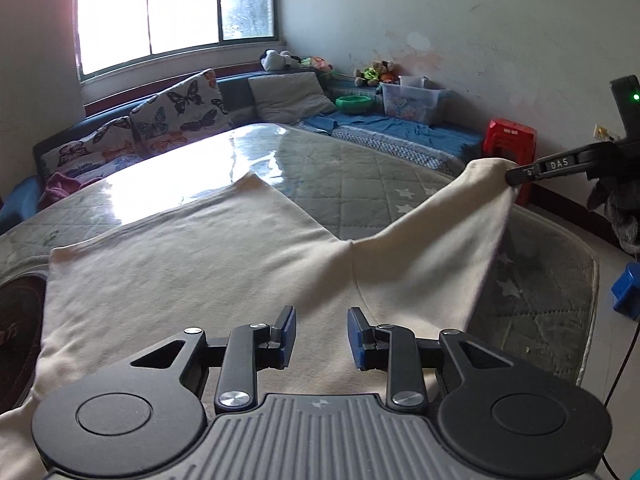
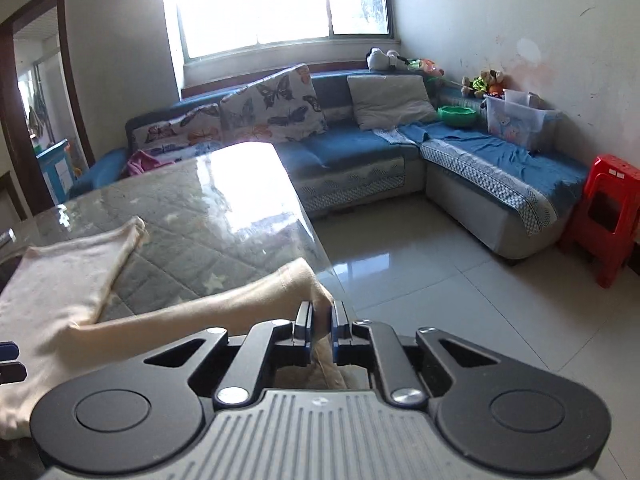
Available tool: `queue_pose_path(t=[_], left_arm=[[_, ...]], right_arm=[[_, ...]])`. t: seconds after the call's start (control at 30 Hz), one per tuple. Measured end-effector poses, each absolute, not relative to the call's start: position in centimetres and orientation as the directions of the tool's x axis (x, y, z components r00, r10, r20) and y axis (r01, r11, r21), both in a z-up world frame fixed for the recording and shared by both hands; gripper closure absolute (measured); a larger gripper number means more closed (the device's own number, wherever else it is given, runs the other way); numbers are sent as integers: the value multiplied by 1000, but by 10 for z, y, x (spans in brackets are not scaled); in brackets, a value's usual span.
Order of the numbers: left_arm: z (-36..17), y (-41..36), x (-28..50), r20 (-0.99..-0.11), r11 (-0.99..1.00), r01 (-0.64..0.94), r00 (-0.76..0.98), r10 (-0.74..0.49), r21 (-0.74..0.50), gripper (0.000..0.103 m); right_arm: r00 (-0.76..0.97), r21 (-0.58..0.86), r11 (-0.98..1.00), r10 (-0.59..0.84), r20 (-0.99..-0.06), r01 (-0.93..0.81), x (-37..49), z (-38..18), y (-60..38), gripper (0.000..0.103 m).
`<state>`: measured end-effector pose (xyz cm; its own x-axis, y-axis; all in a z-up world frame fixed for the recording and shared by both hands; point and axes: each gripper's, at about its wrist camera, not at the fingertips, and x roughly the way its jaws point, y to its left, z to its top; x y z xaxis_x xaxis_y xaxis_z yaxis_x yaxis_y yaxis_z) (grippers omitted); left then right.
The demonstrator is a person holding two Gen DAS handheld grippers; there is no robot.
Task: Fold clothes
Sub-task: 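Lift the hem with both grippers and pull it taut, then fold the hem over the shirt body with both grippers and release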
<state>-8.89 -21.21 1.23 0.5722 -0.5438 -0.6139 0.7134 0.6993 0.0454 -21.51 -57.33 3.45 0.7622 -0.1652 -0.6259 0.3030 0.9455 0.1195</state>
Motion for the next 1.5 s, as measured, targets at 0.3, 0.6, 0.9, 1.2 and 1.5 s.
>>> queue_pose_path(t=[0.3, 0.6, 0.9, 1.2, 1.5], left_arm=[[17, -200, -92, -590, 717, 696, 597, -543, 44, 62], [26, -134, -97, -563, 808, 589, 666, -490, -6, 59], [22, -74, -113, -541, 874, 481, 718, -438, -69, 56], [18, -53, -123, -531, 892, 436, 731, -428, -119, 55], [26, -51, -118, -527, 904, 415, 748, -404, -103, 56]], right_arm=[[799, 161, 948, -133, -586, 276, -221, 59, -571, 95], [884, 101, 995, 63, -464, -19, -206, 157, -497, 95], [806, 46, 930, 340, -484, -364, -163, 182, -369, 95], [656, 82, 847, 465, -595, -526, -152, 135, -277, 95], [646, 78, 862, 432, -629, -500, -160, 114, -290, 91]])
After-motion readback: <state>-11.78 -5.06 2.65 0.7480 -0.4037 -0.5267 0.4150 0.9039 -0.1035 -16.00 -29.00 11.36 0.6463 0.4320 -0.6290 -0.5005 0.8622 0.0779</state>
